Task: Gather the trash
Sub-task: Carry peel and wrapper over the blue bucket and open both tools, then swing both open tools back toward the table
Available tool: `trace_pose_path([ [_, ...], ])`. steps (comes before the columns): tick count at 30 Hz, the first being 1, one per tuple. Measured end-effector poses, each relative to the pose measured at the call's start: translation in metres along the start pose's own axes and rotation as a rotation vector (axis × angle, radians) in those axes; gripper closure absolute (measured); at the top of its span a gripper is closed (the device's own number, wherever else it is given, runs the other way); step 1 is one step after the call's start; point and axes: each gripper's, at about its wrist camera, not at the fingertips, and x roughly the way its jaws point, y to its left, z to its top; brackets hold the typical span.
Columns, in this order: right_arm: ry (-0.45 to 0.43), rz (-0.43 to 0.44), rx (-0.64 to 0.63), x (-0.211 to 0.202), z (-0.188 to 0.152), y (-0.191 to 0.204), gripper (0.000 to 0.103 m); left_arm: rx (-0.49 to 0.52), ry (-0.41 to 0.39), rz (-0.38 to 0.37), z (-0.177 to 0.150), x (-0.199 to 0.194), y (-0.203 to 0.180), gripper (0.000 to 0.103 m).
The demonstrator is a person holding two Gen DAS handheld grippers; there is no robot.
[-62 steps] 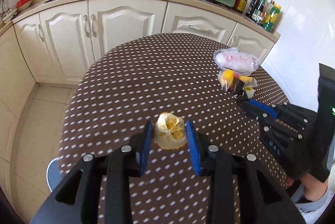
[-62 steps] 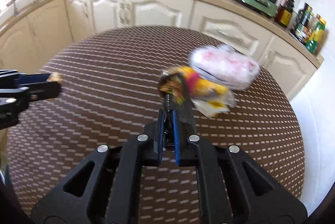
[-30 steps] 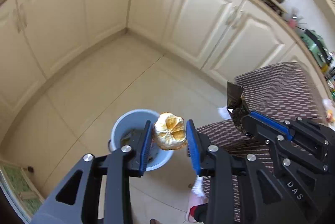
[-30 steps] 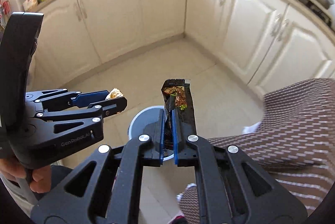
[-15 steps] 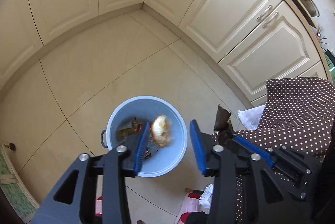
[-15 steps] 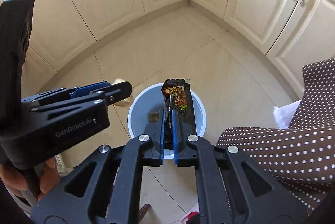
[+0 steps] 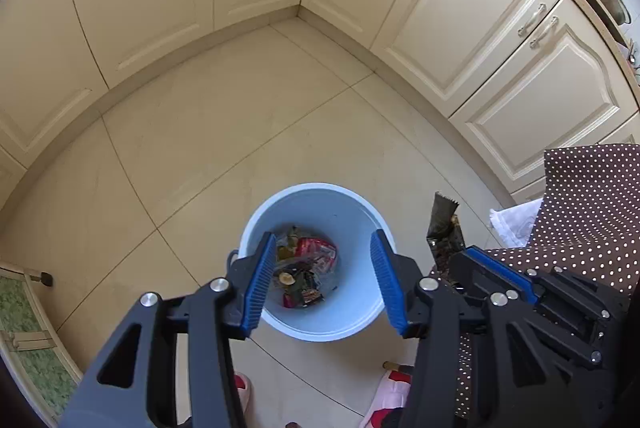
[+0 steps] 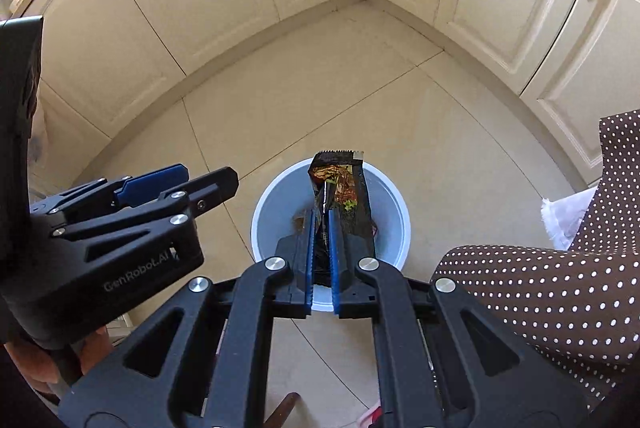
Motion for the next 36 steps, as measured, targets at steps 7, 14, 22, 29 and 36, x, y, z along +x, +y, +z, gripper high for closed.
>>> trace_pose_path([
  [7,-0.005,0.005,0.001,0.004,0.005,0.004,0.096,-0.010,-0.024,0.044,0.003,-0.006,0.010,0.050],
  [14,-0.014,-0.007,-0.006,0.003,0.010,0.010,0.096,-0.018,-0.036,0.056,0.005,-0.011,0.018,0.049],
  [22,-0.035,-0.028,0.008,0.001,0.012,0.008,0.095,-0.019,-0.049,0.057,0.007,-0.015,0.021,0.046],
  [29,-0.055,-0.047,0.011,-0.016,0.013,0.007,0.095,-0.008,-0.071,0.059,0.006,-0.026,0.017,0.045],
  [36,-0.130,-0.060,0.007,-0.076,0.010,0.005,0.095,0.014,-0.157,0.035,-0.002,-0.077,-0.002,0.046],
])
